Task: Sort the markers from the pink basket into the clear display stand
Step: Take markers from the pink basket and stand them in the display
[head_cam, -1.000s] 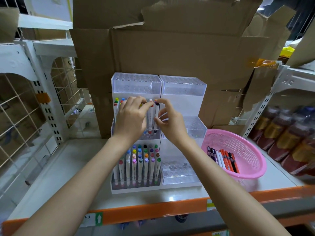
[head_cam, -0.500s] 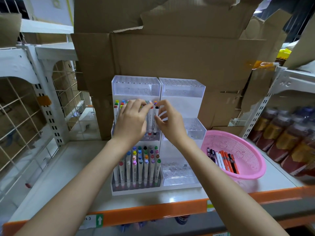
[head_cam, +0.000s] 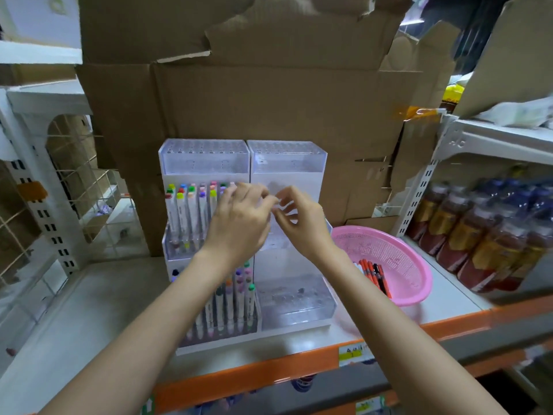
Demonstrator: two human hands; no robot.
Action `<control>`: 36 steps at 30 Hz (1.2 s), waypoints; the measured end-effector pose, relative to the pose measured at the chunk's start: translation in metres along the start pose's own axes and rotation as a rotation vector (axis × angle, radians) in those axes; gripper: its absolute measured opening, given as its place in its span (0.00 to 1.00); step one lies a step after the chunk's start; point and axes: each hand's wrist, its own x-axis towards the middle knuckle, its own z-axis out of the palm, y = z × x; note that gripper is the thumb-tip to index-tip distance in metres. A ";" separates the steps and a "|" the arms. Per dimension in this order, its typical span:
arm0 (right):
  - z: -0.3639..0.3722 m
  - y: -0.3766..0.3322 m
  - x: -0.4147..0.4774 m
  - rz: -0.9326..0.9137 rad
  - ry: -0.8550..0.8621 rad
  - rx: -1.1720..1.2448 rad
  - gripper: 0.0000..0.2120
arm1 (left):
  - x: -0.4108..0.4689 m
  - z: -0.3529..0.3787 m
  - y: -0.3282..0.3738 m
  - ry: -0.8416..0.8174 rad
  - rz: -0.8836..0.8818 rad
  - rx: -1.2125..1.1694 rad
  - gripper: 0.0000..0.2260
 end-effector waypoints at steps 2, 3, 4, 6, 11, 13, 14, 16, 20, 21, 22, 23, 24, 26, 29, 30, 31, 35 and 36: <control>-0.017 0.013 -0.007 0.010 0.013 -0.057 0.05 | 0.008 0.008 0.024 -0.028 0.037 -0.073 0.12; -0.027 0.019 -0.012 0.025 0.018 -0.085 0.06 | 0.011 0.014 0.036 -0.056 0.051 -0.110 0.13; -0.037 0.026 -0.018 0.042 0.023 -0.111 0.06 | 0.014 0.020 0.049 -0.085 0.062 -0.141 0.13; -0.059 0.041 -0.031 0.078 0.024 -0.174 0.07 | 0.019 0.034 0.071 -0.134 0.076 -0.201 0.12; -0.112 0.079 -0.061 0.180 0.017 -0.336 0.05 | 0.033 0.064 0.119 -0.212 0.120 -0.334 0.12; -0.130 0.097 -0.071 0.247 -0.023 -0.393 0.06 | 0.040 0.077 0.137 -0.264 0.134 -0.352 0.12; -0.137 0.105 -0.076 0.278 -0.058 -0.426 0.07 | 0.041 0.084 0.145 -0.296 0.140 -0.357 0.12; -0.146 0.122 -0.086 0.359 -0.147 -0.512 0.10 | 0.044 0.100 0.162 -0.403 0.129 -0.389 0.10; -0.148 0.154 -0.096 0.528 -0.295 -0.619 0.14 | 0.042 0.133 0.187 -0.670 0.060 -0.328 0.09; -0.147 0.160 -0.097 0.555 -0.322 -0.627 0.14 | 0.041 0.140 0.190 -0.739 0.042 -0.301 0.10; -0.146 0.166 -0.096 0.574 -0.349 -0.634 0.14 | 0.039 0.148 0.193 -0.797 0.021 -0.293 0.11; -0.144 0.170 -0.095 0.577 -0.375 -0.640 0.13 | 0.038 0.155 0.194 -0.843 -0.011 -0.305 0.12; -0.141 0.174 -0.093 0.568 -0.403 -0.644 0.12 | 0.036 0.161 0.195 -0.873 -0.051 -0.326 0.13; -0.135 0.181 -0.089 0.539 -0.471 -0.637 0.09 | 0.035 0.170 0.197 -0.895 -0.124 -0.360 0.12; -0.127 0.187 -0.080 0.562 -0.539 -0.607 0.06 | 0.034 0.177 0.201 -0.887 -0.222 -0.410 0.09; -0.123 0.189 -0.078 0.579 -0.548 -0.589 0.06 | 0.035 0.178 0.202 -0.899 -0.234 -0.399 0.07; -0.120 0.192 -0.076 0.595 -0.558 -0.572 0.07 | 0.036 0.180 0.203 -0.922 -0.230 -0.370 0.06; -0.108 0.198 -0.069 0.640 -0.613 -0.560 0.10 | 0.036 0.184 0.204 -0.990 -0.244 -0.310 0.09; -0.107 0.199 -0.069 0.652 -0.623 -0.565 0.11 | 0.035 0.186 0.204 -1.000 -0.262 -0.315 0.09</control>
